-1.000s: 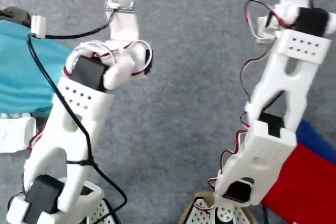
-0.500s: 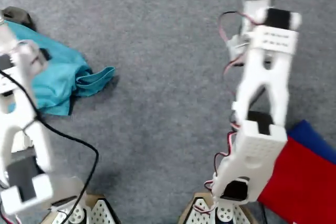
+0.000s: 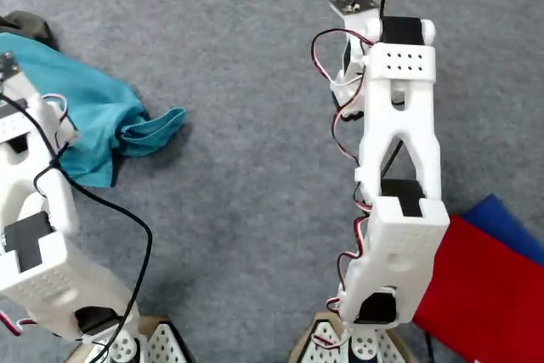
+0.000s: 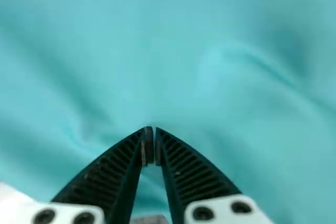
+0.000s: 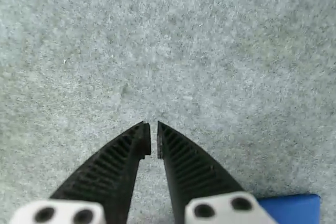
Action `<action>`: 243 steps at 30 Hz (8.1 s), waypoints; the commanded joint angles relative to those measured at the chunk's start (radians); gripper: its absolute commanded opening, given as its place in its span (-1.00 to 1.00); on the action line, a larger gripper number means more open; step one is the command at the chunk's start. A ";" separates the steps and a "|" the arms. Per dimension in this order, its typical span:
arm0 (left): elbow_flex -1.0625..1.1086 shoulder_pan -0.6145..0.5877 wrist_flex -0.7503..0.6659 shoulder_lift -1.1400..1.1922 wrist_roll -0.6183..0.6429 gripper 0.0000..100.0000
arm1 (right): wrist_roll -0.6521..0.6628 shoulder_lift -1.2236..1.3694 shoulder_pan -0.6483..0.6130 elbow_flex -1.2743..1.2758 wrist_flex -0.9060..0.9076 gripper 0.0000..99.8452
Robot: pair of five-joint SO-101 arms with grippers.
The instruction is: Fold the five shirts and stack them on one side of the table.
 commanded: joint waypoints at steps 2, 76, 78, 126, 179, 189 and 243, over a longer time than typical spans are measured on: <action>-0.126 0.100 0.147 -0.143 -0.002 -0.96 | 0.002 -0.073 -0.005 0.002 0.012 -0.92; -0.756 0.328 0.778 -0.044 0.098 -0.57 | 0.011 -0.074 0.139 0.064 0.006 -0.92; -0.755 0.175 0.724 -0.010 0.120 -0.53 | 0.011 -0.074 0.139 0.064 0.008 -0.92; -0.974 0.827 0.783 0.486 0.129 -0.96 | 0.075 -0.074 0.205 0.064 0.011 -0.92; -0.127 -0.779 0.532 -0.317 -0.221 -0.50 | -0.032 0.461 -0.854 -0.506 0.006 -0.60; -0.110 -0.772 0.532 -0.317 -0.238 -0.50 | -0.048 0.475 -0.662 -0.515 0.012 -0.97; -0.186 0.643 -0.060 0.275 0.605 -0.81 | 0.117 0.483 0.093 -0.969 0.011 -0.38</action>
